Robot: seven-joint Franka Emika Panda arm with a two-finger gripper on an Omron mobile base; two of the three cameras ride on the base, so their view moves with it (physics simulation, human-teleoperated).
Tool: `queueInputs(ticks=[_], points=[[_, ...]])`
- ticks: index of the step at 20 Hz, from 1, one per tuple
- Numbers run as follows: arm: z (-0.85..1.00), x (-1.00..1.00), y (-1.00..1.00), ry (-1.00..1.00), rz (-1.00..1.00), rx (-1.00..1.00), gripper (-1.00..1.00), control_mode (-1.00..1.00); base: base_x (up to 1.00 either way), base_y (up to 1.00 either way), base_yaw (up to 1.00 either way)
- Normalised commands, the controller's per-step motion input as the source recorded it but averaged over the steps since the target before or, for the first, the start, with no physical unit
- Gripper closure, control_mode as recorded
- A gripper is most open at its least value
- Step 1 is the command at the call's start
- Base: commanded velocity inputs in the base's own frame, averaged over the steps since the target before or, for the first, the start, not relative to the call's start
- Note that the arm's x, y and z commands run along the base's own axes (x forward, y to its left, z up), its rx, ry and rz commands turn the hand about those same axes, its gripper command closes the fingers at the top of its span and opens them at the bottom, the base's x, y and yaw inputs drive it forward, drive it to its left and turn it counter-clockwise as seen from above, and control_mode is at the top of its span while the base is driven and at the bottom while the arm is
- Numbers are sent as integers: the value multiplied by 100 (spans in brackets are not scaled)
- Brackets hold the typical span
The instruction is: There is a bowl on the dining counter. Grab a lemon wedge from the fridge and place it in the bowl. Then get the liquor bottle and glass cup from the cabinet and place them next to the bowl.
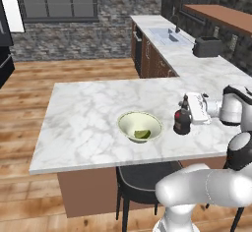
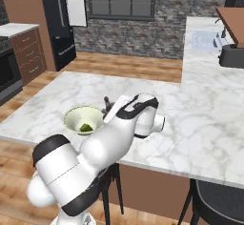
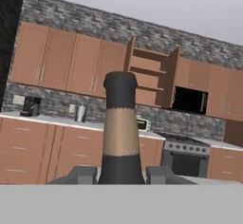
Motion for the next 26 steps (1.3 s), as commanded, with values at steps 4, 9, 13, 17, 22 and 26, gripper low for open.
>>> queueInputs(ticks=[4,9,13,17,22,26], points=[[-23,41,-6,0,0,7,100,-100,0,0,0],[-17,40,-15,4,0,8,100,-100,0,0,0],[-11,35,-13,7,0,6,100,-100,0,0,0],[-17,27,-8,2,0,1,100,-100,0,0,0],[-23,12,-1,0,0,0,100,-100,0,0,0],[-30,0,0,-1,2,0,100,-100,0,0,0]])
